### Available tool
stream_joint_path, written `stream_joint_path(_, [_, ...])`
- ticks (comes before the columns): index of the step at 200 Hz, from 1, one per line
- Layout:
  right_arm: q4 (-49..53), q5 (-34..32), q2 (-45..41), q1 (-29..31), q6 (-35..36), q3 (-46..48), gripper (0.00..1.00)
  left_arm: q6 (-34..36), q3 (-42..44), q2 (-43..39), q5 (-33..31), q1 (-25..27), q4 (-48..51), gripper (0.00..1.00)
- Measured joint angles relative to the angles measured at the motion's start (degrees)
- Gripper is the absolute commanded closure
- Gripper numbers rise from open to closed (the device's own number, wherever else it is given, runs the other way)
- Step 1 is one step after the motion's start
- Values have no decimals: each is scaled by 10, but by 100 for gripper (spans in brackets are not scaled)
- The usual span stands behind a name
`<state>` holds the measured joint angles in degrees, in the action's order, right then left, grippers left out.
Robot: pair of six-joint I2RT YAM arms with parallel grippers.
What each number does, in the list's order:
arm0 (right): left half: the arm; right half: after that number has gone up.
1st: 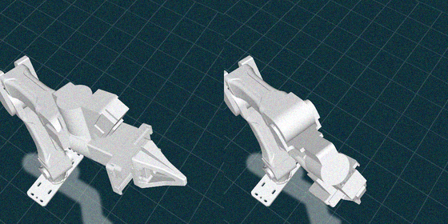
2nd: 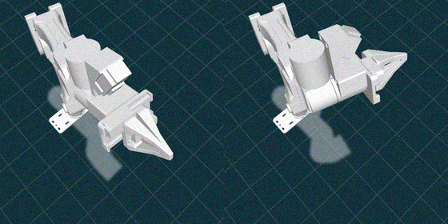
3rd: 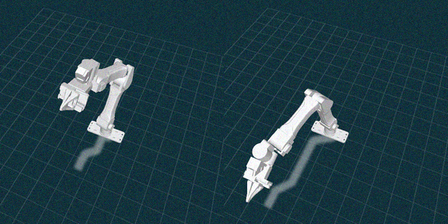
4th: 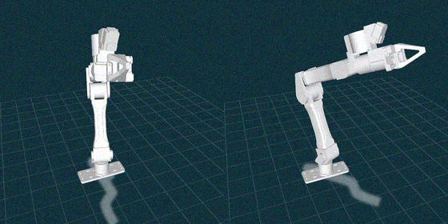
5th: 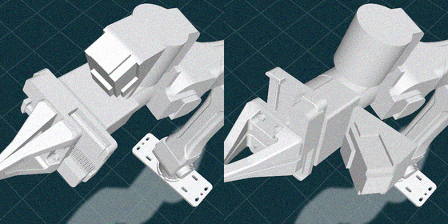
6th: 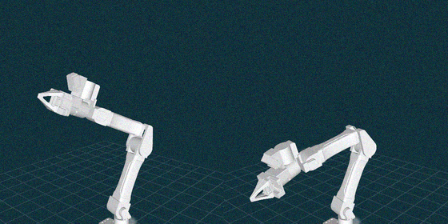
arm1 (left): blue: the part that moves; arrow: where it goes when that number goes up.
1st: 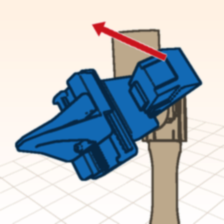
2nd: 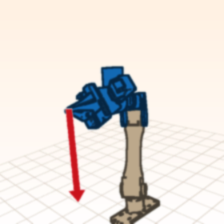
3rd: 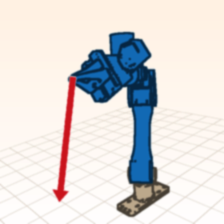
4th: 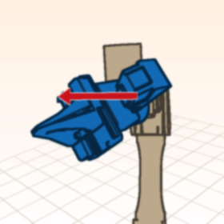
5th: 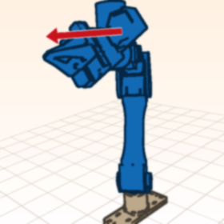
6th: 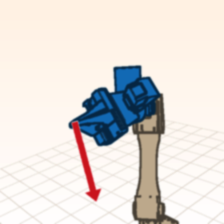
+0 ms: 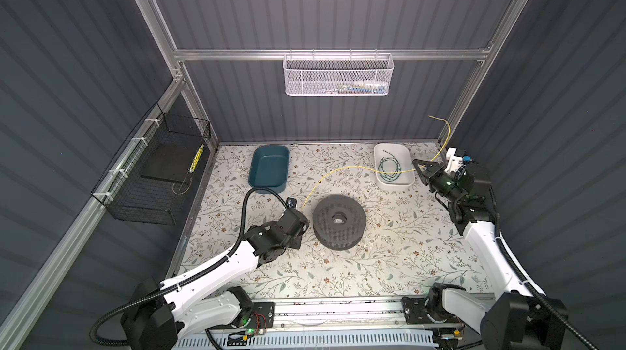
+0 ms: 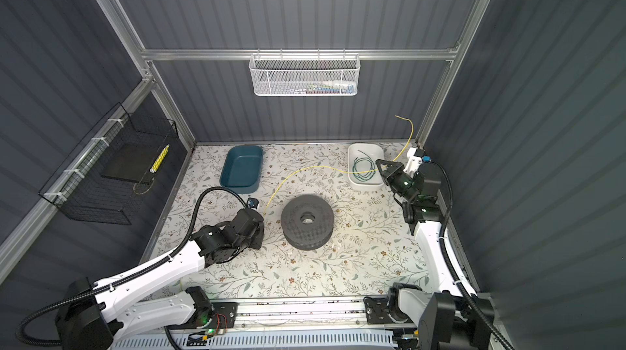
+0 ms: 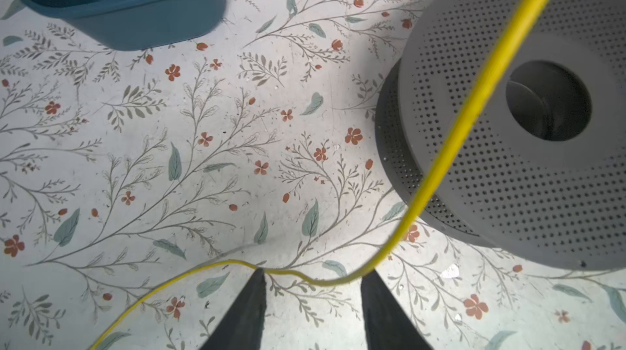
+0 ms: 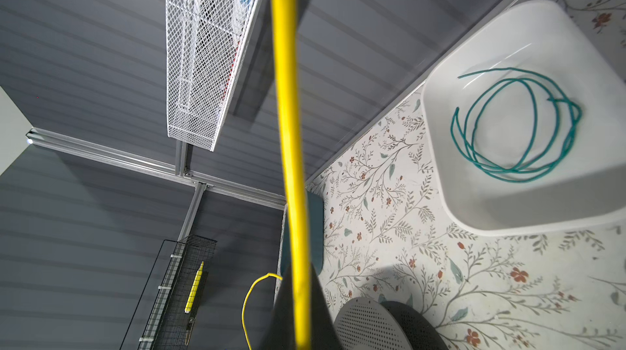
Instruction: Wrap the cables
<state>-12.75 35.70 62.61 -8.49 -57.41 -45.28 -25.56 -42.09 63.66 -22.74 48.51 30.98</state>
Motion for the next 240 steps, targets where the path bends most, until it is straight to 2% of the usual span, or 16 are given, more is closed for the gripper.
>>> stream_joint_path(34, [8,12,-11,-28,0,14,100,43,-31,71,30,-2,-15,79])
stream_joint_path(78, [24,32,-14,-64,1,18,100,86,-56,101,44,-2,-29,97])
stream_joint_path(112, [22,42,-14,-73,-7,23,100,112,-78,103,44,-2,-28,100])
stream_joint_path(144, [20,50,-14,-81,-18,31,99,141,-144,133,46,-2,-4,100])
stream_joint_path(155, [19,51,-14,-90,-25,37,88,151,-179,151,47,-2,10,100])
stream_joint_path(167, [19,51,-14,-100,-31,44,86,160,-214,168,50,-2,23,100])
stream_joint_path(175, [19,52,-14,-108,-34,49,81,165,-239,181,54,-2,29,100])
stream_joint_path(179, [21,52,-14,-111,-36,52,74,168,-249,185,57,-2,30,100])
stream_joint_path(181, [21,52,-14,-114,-36,54,66,170,-256,189,59,-2,31,100])
stream_joint_path(182, [21,51,-14,-115,-38,54,66,170,-258,190,59,-2,31,100])
stream_joint_path(185, [22,52,-14,-118,-39,56,58,171,-269,196,62,-2,35,100])
stream_joint_path(205, [26,52,-14,-130,-47,69,39,179,-332,238,84,-2,50,100])
stream_joint_path(228, [41,57,-14,-136,-41,75,30,181,-406,291,111,-2,60,100])
stream_joint_path(240, [51,60,-15,-137,-37,76,28,181,-431,309,124,-2,60,100])
